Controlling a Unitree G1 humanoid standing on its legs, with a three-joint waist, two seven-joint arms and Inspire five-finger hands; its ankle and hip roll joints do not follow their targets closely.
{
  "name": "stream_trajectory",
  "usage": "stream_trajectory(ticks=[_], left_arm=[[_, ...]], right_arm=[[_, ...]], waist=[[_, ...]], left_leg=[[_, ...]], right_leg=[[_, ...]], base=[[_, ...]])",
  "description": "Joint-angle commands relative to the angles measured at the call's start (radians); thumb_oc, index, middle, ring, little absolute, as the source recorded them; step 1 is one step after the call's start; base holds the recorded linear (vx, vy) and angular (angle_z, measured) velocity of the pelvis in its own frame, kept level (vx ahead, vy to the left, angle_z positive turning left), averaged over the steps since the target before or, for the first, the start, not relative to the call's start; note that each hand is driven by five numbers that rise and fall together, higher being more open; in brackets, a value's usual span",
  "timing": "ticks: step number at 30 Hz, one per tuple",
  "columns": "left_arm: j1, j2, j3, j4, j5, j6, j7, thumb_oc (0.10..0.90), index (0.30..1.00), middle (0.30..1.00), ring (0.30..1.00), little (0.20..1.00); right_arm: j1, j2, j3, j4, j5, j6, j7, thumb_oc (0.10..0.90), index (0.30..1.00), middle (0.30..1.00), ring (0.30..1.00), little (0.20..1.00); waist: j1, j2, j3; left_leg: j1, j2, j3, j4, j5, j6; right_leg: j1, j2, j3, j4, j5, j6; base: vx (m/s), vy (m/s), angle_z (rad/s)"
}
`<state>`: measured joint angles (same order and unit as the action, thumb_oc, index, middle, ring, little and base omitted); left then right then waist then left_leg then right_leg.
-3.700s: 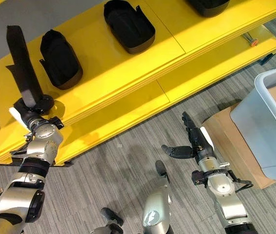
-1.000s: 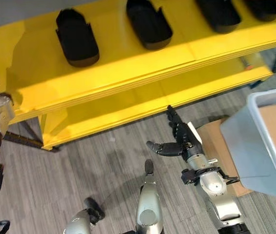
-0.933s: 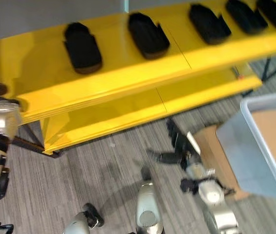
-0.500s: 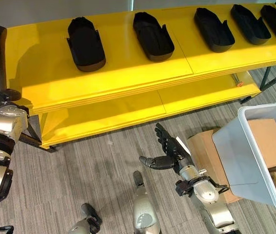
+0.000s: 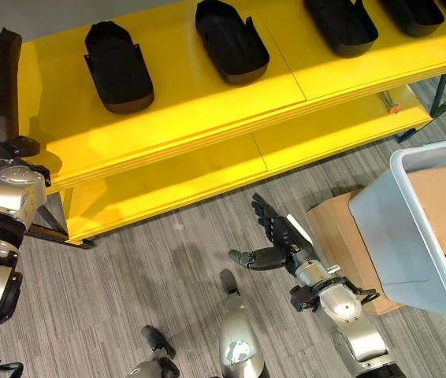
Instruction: Move parts from the plastic box to the shelf.
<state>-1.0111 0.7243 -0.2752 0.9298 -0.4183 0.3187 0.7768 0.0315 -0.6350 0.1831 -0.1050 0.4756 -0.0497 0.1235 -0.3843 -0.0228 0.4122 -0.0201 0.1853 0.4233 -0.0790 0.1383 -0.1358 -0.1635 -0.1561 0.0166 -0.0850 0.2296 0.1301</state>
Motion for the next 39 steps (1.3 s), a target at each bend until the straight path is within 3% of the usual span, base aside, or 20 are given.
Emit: stream_trajectory(ticks=[1, 18, 19, 39], left_arm=[[-0.148, 0.146, 0.017, -0.023, 0.076, -0.118, 0.056, 0.4, 0.3, 0.3, 0.3, 0.3], [-0.135, 0.154, 0.024, -0.012, 0.058, -0.125, 0.058, 0.4, 0.3, 0.3, 0.3, 0.3], [-0.11, 0.179, -0.028, -0.078, 0.085, -0.083, -0.093, 0.4, 0.3, 0.3, 0.3, 0.3], [-0.024, 0.155, 0.013, -0.055, 0.069, -0.083, -0.09, 0.4, 0.3, 0.3, 0.3, 0.3]], right_arm=[[-0.058, -0.045, -0.055, -0.067, 0.031, -0.116, 0.013, 0.9, 1.0, 1.0, 1.0, 1.0], [-0.053, -0.071, -0.048, -0.072, -0.001, -0.136, 0.01, 0.9, 1.0, 1.0, 1.0, 1.0], [-0.245, -0.102, 0.007, -0.133, 0.054, -0.031, -0.017, 0.9, 1.0, 1.0, 1.0, 1.0], [-0.2, -0.129, 0.006, -0.152, 0.047, -0.022, 0.034, 0.9, 1.0, 1.0, 1.0, 1.0]], waist=[[-0.017, 0.017, -0.062], [-0.02, 0.022, -0.062], [0.121, 0.039, -0.069], [0.084, 0.053, -0.075]], left_leg=[[0.02, -0.018, 0.043, 0.124, -0.185, 0.026], [0.015, -0.022, 0.038, 0.124, -0.183, 0.021], [-0.066, 0.04, -0.144, 0.113, -0.078, 0.016], [-0.026, 0.017, -0.129, 0.111, -0.089, 0.017]], right_leg=[[0.0, 0.015, -0.017, 0.016, -0.138, 0.046], [0.0, 0.02, -0.011, 0.013, -0.142, 0.046], [0.006, 0.032, -0.09, 0.2, -0.251, -0.009], [0.021, 0.011, -0.06, 0.214, -0.258, 0.001]], base=[[0.0, 0.0, 0.0], [0.0, 0.0, 0.0], [0.0, 0.0, 0.0], [0.05, 0.048, 0.03]])
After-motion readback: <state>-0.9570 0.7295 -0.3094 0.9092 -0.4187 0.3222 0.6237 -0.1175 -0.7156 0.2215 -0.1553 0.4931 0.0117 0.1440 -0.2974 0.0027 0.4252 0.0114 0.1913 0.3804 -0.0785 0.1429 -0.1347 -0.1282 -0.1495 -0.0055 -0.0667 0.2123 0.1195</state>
